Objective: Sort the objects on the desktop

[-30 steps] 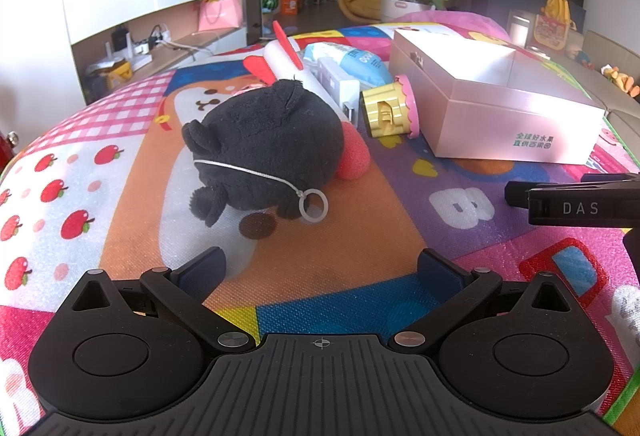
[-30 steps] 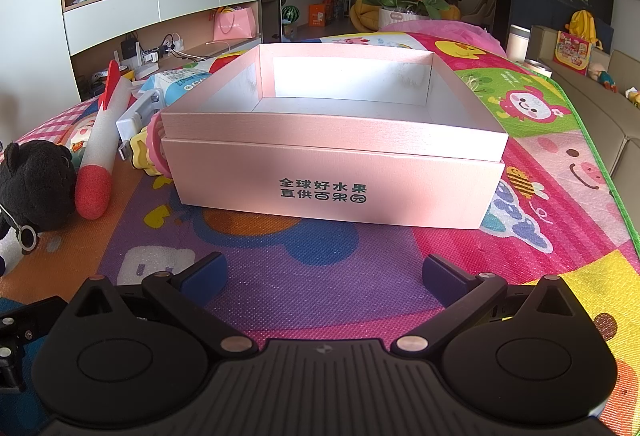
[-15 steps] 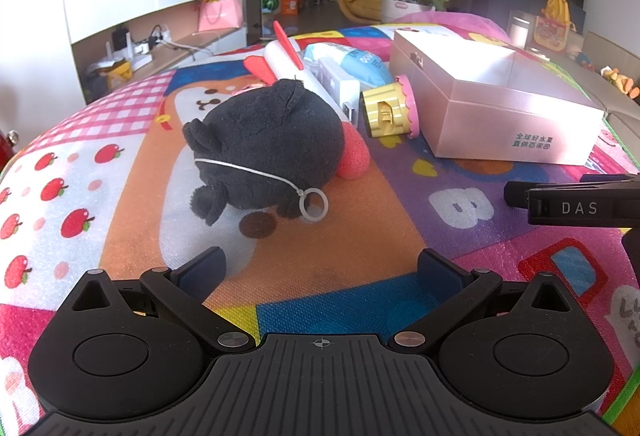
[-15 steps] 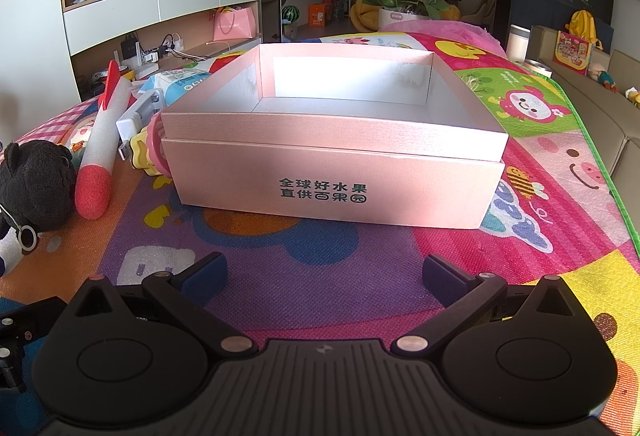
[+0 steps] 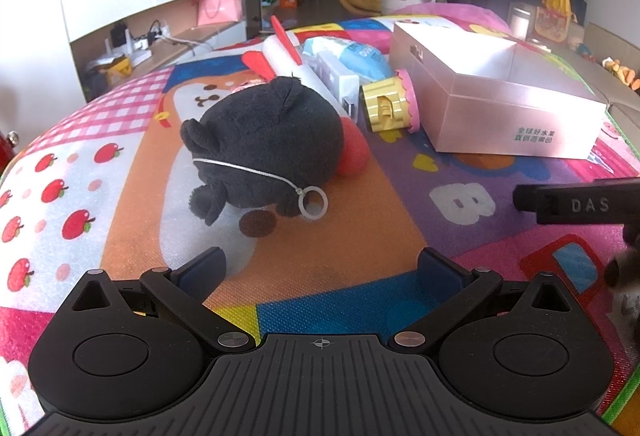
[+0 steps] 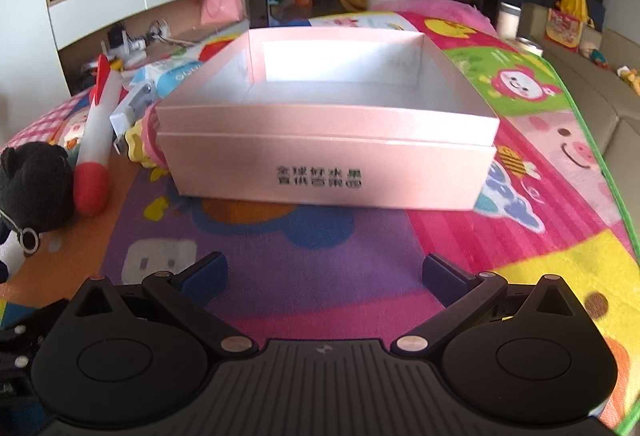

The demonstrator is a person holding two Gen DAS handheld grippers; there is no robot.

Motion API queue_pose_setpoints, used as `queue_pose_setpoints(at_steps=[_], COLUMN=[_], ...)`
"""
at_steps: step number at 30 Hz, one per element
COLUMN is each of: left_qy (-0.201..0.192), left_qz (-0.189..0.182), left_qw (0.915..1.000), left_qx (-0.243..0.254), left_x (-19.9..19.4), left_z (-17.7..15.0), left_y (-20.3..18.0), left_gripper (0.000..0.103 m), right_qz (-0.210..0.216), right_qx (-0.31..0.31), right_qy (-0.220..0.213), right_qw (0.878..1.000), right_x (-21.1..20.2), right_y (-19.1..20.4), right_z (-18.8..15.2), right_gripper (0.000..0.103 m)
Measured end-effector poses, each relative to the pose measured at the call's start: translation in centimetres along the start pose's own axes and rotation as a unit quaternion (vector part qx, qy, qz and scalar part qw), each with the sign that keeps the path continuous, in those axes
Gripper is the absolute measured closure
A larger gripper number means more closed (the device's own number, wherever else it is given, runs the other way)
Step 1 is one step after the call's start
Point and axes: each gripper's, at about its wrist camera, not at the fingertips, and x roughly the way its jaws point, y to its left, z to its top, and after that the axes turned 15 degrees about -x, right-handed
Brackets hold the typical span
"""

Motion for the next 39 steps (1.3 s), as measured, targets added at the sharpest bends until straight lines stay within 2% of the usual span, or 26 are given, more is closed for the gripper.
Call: queue_pose_setpoints(at_steps=[4, 5, 7, 9, 13, 17, 19, 22, 24, 26, 30, 31, 32, 33, 34, 35, 39], left_qy=[0.003, -0.013, -0.061, -0.089, -0.087, -0.119, -0.106, -0.063, -0.037, -0.036, -0.059, -0.062, -0.063, -0.062, -0.062, -0.063, -0.072], left_qz=[-0.022, -0.029, -0.001, 0.024, 0.029, 0.046, 0.039, 0.034, 0.054, 0.052, 0.022, 0.012, -0.004, -0.018, -0.029, -0.037, -0.056], left_qw=[0.9998, 0.9994, 0.9980, 0.9957, 0.9954, 0.9909, 0.9922, 0.9958, 0.9966, 0.9980, 0.9968, 0.9962, 0.9954, 0.9947, 0.9938, 0.9932, 0.9900], left_qx=[0.002, -0.008, -0.013, -0.003, 0.029, 0.044, 0.052, 0.058, 0.049, 0.006, -0.050, -0.060, -0.072, -0.080, -0.087, -0.091, -0.107], left_x=[-0.4, -0.9, -1.5, -1.5, 0.6, 1.5, 1.4, 1.4, 1.7, 1.1, -1.1, -1.7, -2.2, -2.6, -2.9, -3.2, -4.5], left_z=[0.3, 0.6, 1.2, 2.0, 4.2, 5.5, 5.5, 4.4, 3.3, 3.0, 3.2, 3.2, 3.1, 3.0, 2.8, 2.8, 2.2], left_y=[0.7, 1.2, 1.6, 1.7, 1.1, 1.3, 2.1, 3.6, 5.3, 7.7, 10.8, 11.2, 11.7, 12.1, 12.4, 12.5, 13.0], left_gripper=[0.000, 0.000, 0.000, 0.000, 0.000, 0.000, 0.000, 0.000, 0.000, 0.000, 0.000, 0.000, 0.000, 0.000, 0.000, 0.000, 0.000], right_qz=[0.008, 0.009, 0.009, 0.009, 0.007, 0.007, 0.006, 0.011, 0.033, 0.073, 0.087, 0.090, 0.096, 0.106, 0.117, 0.126, 0.122], right_qx=[-0.003, -0.003, -0.005, -0.007, -0.008, -0.009, -0.010, -0.012, -0.030, -0.064, -0.153, -0.162, -0.166, -0.172, -0.178, -0.183, -0.184], right_qy=[0.002, 0.002, 0.003, 0.004, 0.004, 0.004, 0.005, 0.007, 0.013, -0.015, -0.133, -0.151, -0.158, -0.157, -0.151, -0.142, -0.096], right_qw=[1.000, 1.000, 1.000, 1.000, 1.000, 1.000, 1.000, 1.000, 0.999, 0.995, 0.975, 0.971, 0.969, 0.967, 0.965, 0.965, 0.971], right_x=[-0.4, -0.4, -0.5, -0.6, -0.6, -0.6, -0.6, -0.6, -0.8, -1.9, -4.9, -5.0, -4.8, -4.2, -3.4, -2.3, 2.5], right_y=[-0.2, -0.2, -0.2, 0.0, 0.1, 0.2, 0.2, 0.2, 0.5, 1.8, 6.3, 7.3, 8.2, 9.1, 9.9, 10.8, 13.5], right_z=[-0.3, -0.3, -0.3, -0.4, -0.4, -0.4, -0.3, -0.3, 0.2, 0.9, 3.9, 5.1, 6.3, 7.7, 9.0, 10.1, 13.2], right_gripper=[0.000, 0.000, 0.000, 0.000, 0.000, 0.000, 0.000, 0.000, 0.000, 0.000, 0.000, 0.008, 0.024, 0.033, 0.047, 0.052, 0.054])
